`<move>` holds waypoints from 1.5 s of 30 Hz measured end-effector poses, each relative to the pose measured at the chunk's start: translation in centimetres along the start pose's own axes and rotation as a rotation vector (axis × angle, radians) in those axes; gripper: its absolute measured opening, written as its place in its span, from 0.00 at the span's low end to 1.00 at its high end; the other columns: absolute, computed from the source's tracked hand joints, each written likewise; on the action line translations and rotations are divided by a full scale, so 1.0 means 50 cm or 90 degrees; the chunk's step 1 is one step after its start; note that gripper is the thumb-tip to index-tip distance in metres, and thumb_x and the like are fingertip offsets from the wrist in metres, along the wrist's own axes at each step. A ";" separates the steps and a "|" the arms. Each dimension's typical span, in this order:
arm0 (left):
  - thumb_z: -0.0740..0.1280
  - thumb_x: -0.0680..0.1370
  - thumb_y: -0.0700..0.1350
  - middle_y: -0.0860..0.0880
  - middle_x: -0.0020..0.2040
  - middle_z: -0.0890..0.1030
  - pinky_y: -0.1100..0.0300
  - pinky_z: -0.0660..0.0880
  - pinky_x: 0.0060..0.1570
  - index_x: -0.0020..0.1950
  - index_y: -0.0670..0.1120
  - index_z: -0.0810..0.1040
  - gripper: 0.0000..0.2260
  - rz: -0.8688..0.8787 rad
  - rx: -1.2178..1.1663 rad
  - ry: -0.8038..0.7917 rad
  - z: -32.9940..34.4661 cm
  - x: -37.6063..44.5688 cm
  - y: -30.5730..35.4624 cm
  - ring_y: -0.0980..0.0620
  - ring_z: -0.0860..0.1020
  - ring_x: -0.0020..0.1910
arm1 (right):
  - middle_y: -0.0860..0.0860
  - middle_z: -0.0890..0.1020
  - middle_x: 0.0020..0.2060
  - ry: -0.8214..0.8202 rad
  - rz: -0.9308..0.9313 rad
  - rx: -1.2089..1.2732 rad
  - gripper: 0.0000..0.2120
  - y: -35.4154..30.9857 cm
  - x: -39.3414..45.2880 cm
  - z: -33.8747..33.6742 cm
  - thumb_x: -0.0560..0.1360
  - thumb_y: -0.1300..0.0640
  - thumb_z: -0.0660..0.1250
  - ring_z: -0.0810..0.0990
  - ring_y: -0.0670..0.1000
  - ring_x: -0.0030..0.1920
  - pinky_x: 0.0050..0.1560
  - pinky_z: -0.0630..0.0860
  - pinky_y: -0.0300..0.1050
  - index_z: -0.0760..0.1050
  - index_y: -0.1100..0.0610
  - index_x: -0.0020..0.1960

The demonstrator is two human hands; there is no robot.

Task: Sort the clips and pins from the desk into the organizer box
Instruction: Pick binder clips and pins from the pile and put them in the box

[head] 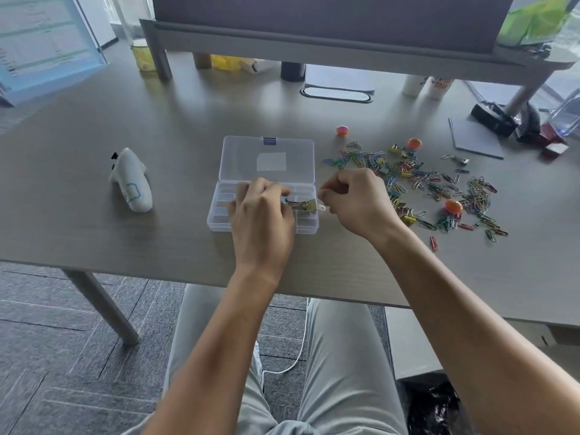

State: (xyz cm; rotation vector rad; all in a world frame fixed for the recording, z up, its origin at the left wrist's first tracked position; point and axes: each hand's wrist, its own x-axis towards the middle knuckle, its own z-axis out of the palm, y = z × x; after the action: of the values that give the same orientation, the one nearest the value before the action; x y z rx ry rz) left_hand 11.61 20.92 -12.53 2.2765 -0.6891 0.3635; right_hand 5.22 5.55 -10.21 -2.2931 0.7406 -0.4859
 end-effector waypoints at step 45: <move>0.56 0.81 0.61 0.46 0.68 0.70 0.45 0.67 0.66 0.71 0.50 0.68 0.23 0.114 0.190 -0.400 -0.029 0.007 0.188 0.44 0.65 0.71 | 0.45 0.81 0.35 0.088 0.006 -0.123 0.05 0.103 -0.046 -0.147 0.76 0.51 0.71 0.80 0.53 0.41 0.45 0.80 0.51 0.82 0.50 0.42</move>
State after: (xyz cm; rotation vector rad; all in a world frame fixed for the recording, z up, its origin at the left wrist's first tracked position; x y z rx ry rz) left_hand 6.45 16.21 -6.09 2.6382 -1.2242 -0.2020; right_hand -2.27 0.28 -8.92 -2.4524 0.8995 -0.5955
